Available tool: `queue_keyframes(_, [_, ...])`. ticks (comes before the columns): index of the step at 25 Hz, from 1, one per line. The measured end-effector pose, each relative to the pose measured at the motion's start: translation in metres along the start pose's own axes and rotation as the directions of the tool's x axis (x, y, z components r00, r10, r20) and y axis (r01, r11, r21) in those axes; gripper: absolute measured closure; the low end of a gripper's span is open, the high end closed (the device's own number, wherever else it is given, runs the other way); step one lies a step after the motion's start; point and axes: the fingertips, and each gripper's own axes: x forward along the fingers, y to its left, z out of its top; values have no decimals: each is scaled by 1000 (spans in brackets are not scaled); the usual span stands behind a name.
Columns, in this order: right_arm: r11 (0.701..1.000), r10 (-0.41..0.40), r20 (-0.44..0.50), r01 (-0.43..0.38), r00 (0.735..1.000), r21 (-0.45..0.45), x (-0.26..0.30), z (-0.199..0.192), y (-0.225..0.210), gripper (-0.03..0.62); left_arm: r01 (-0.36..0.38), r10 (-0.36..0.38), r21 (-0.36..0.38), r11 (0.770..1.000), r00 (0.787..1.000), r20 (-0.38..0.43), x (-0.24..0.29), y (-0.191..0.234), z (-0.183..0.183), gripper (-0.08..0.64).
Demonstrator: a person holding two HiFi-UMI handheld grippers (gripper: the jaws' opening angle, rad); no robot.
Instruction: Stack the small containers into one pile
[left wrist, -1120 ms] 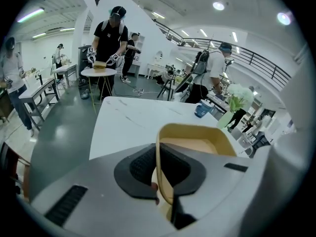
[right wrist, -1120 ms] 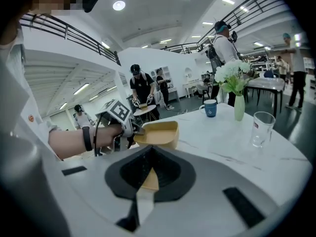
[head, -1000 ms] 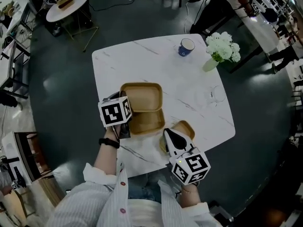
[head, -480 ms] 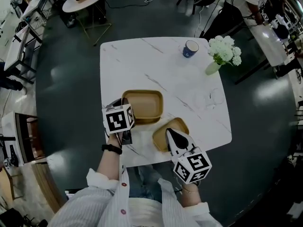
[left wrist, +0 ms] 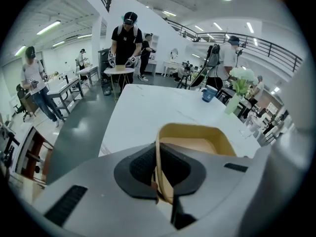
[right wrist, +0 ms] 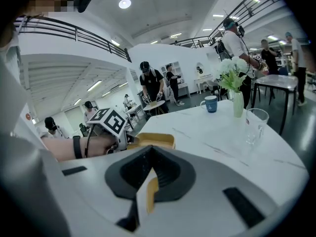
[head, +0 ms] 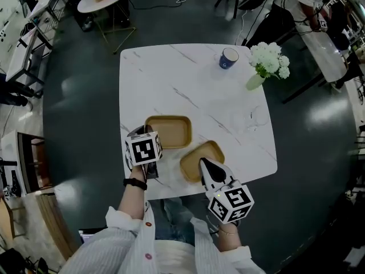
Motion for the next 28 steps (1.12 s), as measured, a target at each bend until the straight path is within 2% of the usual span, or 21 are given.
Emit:
queue_keyframes(3, [1000, -5, -4, 5, 1000, 7, 0, -1, -4, 581, -26, 26, 29, 999, 1000, -2, 6, 2, -2, 534])
queue_keyframes(6, [1000, -9, -7, 9, 1000, 14, 0, -2, -6, 581, 0, 0, 35, 999, 1000, -8, 8, -1, -3, 527])
queue_keyframes(9, [1000, -12, -7, 12, 1000, 21, 0, -4, -7, 581, 35, -35, 25, 999, 999, -15, 7, -5, -5, 439])
queue_keyframes(13, [1000, -12, -8, 13, 1000, 24, 1, -6, -7, 581, 39, -39, 35, 999, 999, -15, 9, -4, -8, 393])
queue_keyframes(22, [999, -26, -10, 26, 1000, 28, 1, -8, -6, 581, 64, -64, 25, 998, 998, -6, 4, -1, -8, 362])
queue_keyframes(28, [996, -86, 1, 86, 996, 14, -5, 2, -27, 580, 122, -122, -12, 992, 993, 10, -6, 1, -2, 362])
